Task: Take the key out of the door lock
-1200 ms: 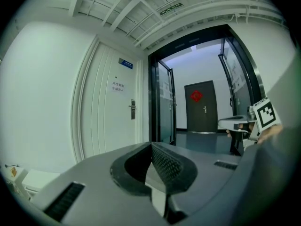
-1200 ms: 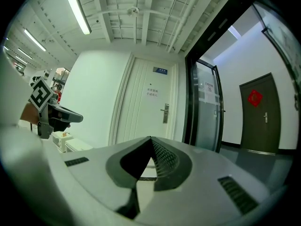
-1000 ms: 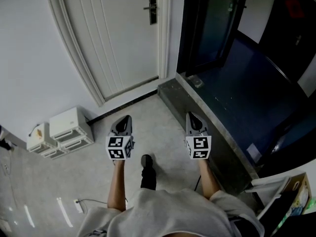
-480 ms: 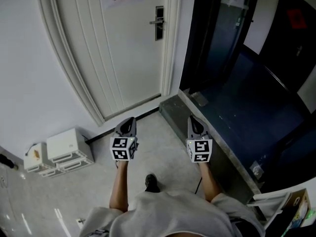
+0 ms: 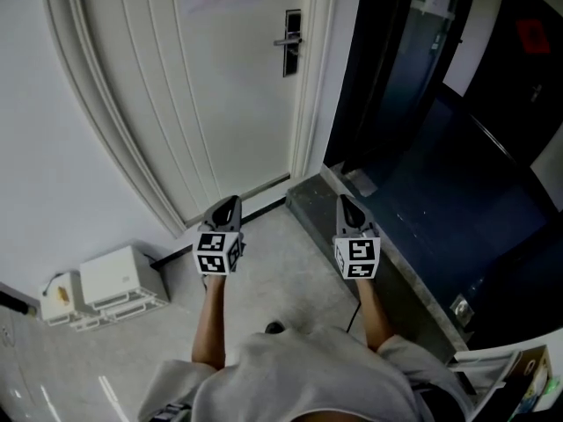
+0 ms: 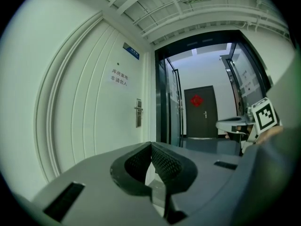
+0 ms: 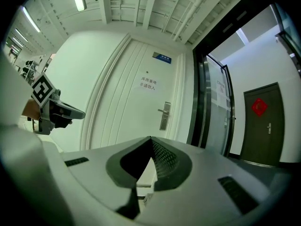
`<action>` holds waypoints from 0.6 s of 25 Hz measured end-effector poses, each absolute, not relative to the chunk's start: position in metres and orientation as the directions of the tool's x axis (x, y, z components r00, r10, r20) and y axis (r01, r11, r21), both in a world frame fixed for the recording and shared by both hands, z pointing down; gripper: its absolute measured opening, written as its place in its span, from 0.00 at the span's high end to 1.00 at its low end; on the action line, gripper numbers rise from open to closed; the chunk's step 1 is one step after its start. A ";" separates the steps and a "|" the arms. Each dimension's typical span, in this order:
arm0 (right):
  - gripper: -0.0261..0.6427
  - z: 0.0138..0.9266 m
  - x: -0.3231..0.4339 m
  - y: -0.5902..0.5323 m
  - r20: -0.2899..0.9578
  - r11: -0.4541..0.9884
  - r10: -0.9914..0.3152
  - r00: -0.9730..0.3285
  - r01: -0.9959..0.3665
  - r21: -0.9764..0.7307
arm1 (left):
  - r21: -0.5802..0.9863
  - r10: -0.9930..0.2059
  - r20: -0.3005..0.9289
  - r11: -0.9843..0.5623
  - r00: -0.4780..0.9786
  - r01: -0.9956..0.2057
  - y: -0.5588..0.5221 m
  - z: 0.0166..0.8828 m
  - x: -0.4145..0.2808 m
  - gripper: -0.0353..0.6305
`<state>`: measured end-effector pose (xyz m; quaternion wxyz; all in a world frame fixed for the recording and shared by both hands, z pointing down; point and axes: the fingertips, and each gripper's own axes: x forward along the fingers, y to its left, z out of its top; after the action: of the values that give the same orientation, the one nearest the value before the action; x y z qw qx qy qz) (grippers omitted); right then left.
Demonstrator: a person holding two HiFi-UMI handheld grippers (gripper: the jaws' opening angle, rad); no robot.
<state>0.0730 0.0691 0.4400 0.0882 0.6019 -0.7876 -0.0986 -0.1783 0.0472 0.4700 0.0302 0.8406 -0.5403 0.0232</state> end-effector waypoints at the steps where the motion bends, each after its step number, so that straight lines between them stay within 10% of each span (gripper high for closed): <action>1: 0.93 0.441 0.070 0.061 0.023 0.256 -0.966 -0.259 -0.931 0.259 | 0.025 -0.906 0.073 -0.415 0.416 -0.909 0.039 0.470 -0.182 0.92; 15: 0.93 0.464 0.062 -0.014 0.054 0.263 -0.965 -0.258 -0.932 0.248 | 0.033 -0.897 0.106 -0.428 0.429 -0.903 -0.039 0.491 -0.184 0.92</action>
<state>0.0622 -0.0142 0.4636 0.0972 0.6013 -0.7887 -0.0828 -0.1837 -0.0389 0.4906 0.0425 0.8443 -0.5329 0.0361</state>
